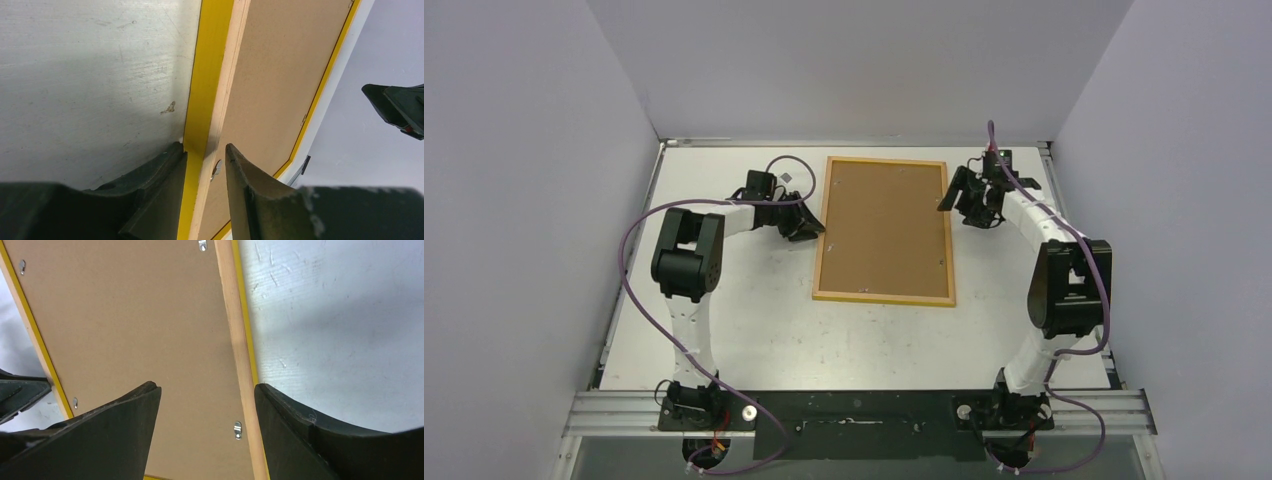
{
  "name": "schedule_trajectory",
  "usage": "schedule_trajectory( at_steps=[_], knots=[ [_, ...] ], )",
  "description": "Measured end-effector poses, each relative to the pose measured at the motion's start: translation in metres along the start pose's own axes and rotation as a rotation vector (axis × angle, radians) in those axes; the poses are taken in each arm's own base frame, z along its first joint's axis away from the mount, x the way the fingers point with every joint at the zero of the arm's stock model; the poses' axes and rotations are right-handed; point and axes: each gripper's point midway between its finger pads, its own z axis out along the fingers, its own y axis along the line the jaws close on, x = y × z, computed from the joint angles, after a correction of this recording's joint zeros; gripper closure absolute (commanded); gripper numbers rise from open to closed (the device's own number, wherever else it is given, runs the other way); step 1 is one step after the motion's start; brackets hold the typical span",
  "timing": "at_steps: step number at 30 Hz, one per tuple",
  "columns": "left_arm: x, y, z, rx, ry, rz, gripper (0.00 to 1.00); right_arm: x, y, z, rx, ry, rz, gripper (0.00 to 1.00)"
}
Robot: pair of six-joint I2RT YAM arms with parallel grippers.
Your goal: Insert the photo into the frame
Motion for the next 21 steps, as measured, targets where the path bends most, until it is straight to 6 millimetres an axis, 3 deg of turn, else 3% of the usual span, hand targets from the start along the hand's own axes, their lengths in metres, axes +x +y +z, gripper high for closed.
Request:
schedule_trajectory(
  at_steps=[8,10,16,21],
  knots=[
    [0.001,0.000,0.000,-0.003,0.004,0.011,0.66,0.029,-0.012,0.005,0.021,0.065,0.014,0.40],
    [0.001,0.000,0.000,-0.004,0.004,0.012,0.65,0.032,-0.013,0.006,0.028,0.074,0.014,0.37],
    [-0.003,0.001,-0.010,-0.031,0.011,0.066,0.40,0.034,-0.029,0.007,0.130,0.044,-0.017,0.29],
    [-0.025,-0.001,-0.029,-0.054,-0.026,0.127,0.37,0.036,-0.034,0.012,0.153,0.074,-0.045,0.28]
  ],
)
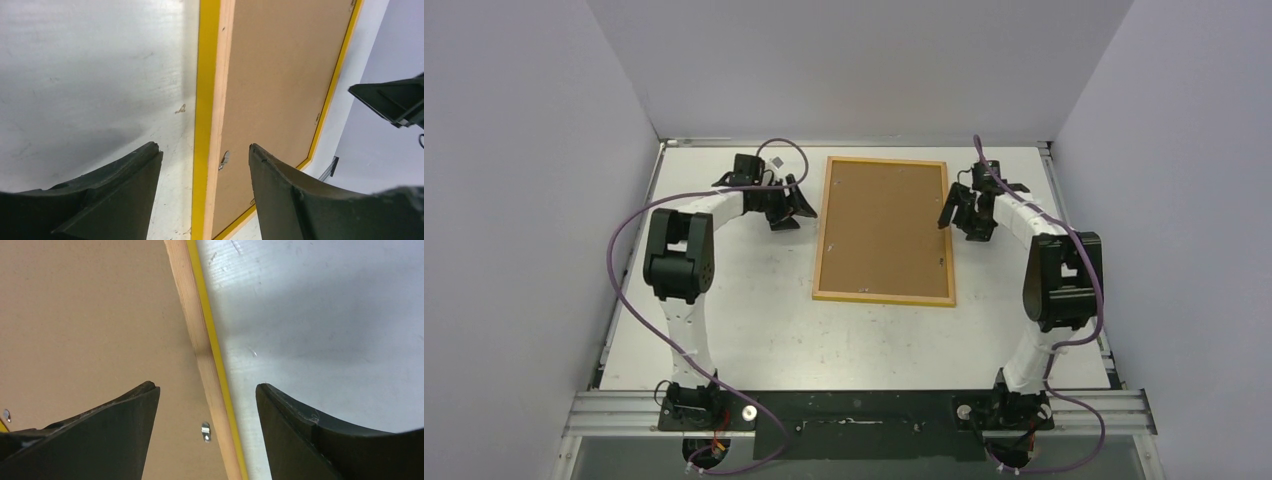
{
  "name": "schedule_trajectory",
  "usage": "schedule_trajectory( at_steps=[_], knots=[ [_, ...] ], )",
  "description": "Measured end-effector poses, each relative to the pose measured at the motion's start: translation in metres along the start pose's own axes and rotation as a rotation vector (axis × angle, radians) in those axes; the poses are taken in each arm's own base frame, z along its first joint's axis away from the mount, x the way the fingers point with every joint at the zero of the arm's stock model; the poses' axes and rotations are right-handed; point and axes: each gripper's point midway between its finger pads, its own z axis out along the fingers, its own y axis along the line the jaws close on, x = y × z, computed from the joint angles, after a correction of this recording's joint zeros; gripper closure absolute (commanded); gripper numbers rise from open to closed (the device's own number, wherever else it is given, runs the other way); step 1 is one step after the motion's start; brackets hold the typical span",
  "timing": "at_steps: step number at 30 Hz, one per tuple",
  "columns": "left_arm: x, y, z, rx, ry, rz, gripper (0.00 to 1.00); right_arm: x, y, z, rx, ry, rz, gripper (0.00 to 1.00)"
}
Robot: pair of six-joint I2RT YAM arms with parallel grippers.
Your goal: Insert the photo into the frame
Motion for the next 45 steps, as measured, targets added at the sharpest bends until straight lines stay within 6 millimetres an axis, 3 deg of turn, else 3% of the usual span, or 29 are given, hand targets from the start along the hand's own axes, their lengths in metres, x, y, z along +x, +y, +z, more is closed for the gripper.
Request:
schedule_trajectory(
  at_steps=[4,8,13,15,24,35,45],
  knots=[
    [-0.018,-0.010,-0.003,0.020,-0.028,0.031,0.37,0.001,0.005,0.021,-0.018,0.036,0.002,0.27],
    [-0.025,-0.012,0.008,0.032,-0.029,0.034,0.39,0.011,0.008,0.035,-0.032,0.082,0.006,0.27],
    [-0.022,-0.003,0.028,0.034,-0.005,-0.013,0.53,0.012,0.014,0.035,-0.064,0.095,0.011,0.29],
    [-0.022,-0.005,0.033,0.054,0.003,-0.030,0.58,0.011,0.017,0.035,-0.077,0.095,0.015,0.34],
    [-0.015,-0.012,0.048,0.109,0.005,-0.085,0.69,0.014,0.026,0.040,-0.101,0.110,-0.003,0.42],
    [0.014,0.013,0.014,0.025,-0.004,-0.119,0.71,0.031,0.048,0.039,-0.107,0.119,-0.072,0.43],
    [0.058,0.042,-0.030,-0.175,0.011,-0.116,0.71,0.096,0.062,0.010,-0.110,0.212,-0.127,0.43]
  ],
)
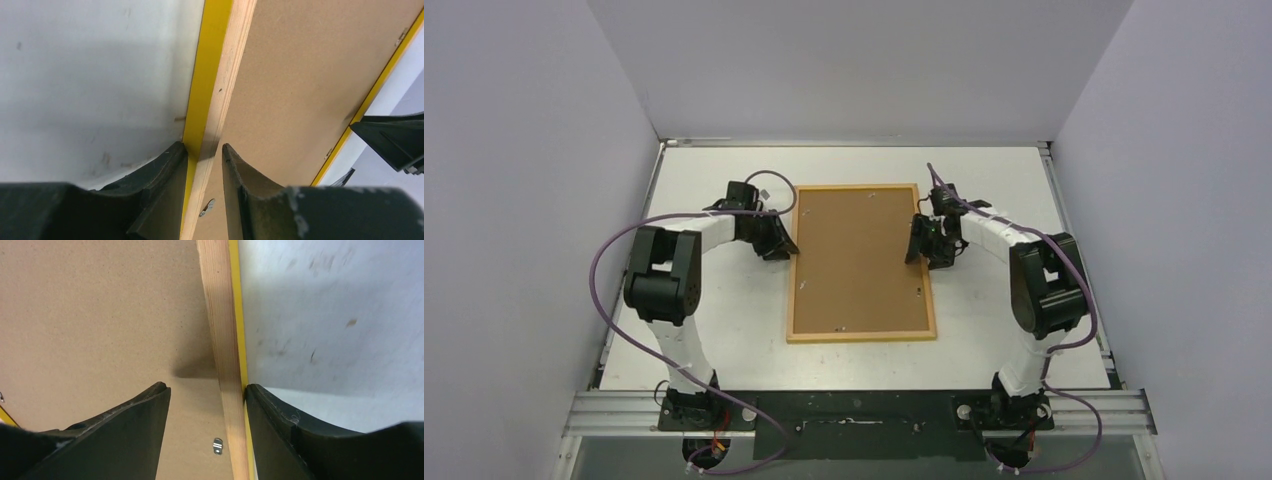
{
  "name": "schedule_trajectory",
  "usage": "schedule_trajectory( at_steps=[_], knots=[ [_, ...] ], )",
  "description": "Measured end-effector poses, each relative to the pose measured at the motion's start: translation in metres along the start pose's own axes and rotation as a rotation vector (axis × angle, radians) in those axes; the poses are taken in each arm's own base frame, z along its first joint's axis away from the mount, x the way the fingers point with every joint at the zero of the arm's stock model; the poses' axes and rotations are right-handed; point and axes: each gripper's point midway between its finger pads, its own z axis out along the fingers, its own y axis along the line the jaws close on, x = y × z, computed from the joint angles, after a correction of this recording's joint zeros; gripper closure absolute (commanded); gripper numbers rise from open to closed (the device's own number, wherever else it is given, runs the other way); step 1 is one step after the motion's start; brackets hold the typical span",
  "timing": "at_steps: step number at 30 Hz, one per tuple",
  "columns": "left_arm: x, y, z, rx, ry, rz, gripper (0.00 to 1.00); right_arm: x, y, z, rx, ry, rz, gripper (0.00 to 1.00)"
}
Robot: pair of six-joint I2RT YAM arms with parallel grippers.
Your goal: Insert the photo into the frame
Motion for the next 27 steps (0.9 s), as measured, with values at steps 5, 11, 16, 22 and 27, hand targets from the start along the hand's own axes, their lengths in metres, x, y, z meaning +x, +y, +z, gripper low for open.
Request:
schedule_trajectory(
  at_steps=[5,11,16,22,27],
  knots=[
    [0.018,0.013,-0.014,-0.057,0.007,-0.010,0.71,0.024,0.007,-0.014,0.001,0.029,-0.026,0.44],
    [0.017,0.010,-0.031,-0.077,-0.019,0.014,0.69,0.021,0.010,-0.030,0.028,-0.028,-0.038,0.45],
    [0.009,0.003,-0.048,-0.091,-0.051,0.061,0.62,0.011,0.010,-0.056,0.069,-0.108,-0.067,0.44],
    [0.000,-0.019,-0.070,-0.048,-0.105,0.133,0.54,0.020,0.029,-0.082,0.051,-0.148,-0.179,0.44],
    [0.004,-0.049,-0.067,0.031,-0.130,0.205,0.52,0.047,0.055,-0.089,0.036,-0.167,-0.318,0.42]
  ],
)
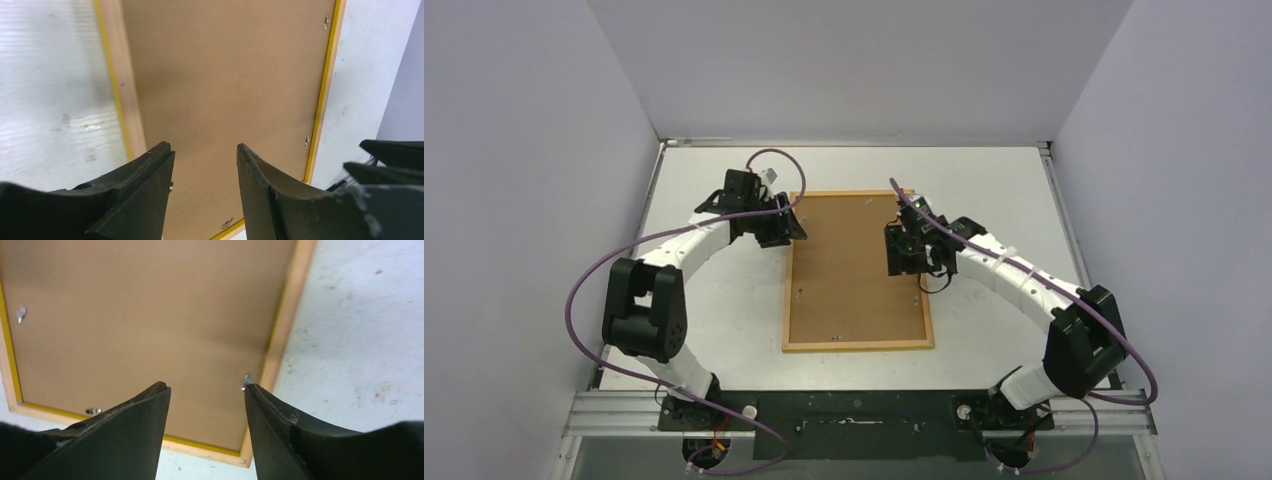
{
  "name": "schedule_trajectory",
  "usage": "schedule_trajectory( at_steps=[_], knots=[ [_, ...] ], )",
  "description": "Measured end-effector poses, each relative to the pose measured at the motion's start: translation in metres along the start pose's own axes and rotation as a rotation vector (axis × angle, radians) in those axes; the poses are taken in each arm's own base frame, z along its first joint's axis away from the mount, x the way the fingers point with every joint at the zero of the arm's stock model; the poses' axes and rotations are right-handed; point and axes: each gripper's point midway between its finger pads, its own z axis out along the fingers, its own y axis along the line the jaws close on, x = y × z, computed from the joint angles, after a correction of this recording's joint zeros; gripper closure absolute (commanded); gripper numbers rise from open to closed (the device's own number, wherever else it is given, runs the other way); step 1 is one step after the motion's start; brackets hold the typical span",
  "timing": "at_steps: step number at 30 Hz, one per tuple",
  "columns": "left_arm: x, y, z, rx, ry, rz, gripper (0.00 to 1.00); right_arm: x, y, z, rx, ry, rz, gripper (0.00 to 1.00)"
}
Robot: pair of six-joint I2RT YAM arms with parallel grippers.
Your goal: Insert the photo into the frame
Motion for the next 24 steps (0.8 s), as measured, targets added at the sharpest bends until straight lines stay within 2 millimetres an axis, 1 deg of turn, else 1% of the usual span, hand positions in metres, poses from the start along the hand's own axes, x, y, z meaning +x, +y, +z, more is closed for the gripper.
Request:
schedule_trajectory(
  at_steps=[3,5,9,15,20,24],
  knots=[
    [0.010,-0.011,0.008,0.027,0.005,0.028,0.52,0.018,0.013,0.000,-0.019,0.009,-0.048,0.42],
    [0.020,-0.012,0.014,0.032,0.018,0.030,0.51,0.032,0.012,0.005,-0.013,0.038,-0.054,0.43],
    [0.034,-0.004,0.020,0.024,0.038,0.012,0.51,0.053,0.006,0.016,0.010,0.089,-0.062,0.44],
    [0.041,0.005,0.028,0.009,0.055,-0.006,0.51,0.055,0.016,0.030,-0.004,0.083,-0.083,0.50],
    [0.049,0.014,0.033,-0.008,0.077,-0.020,0.52,0.058,0.016,0.043,0.014,0.097,-0.092,0.54],
    [0.051,0.019,0.033,-0.017,0.080,-0.031,0.52,0.063,0.014,0.050,0.029,0.116,-0.096,0.54]
  ],
)
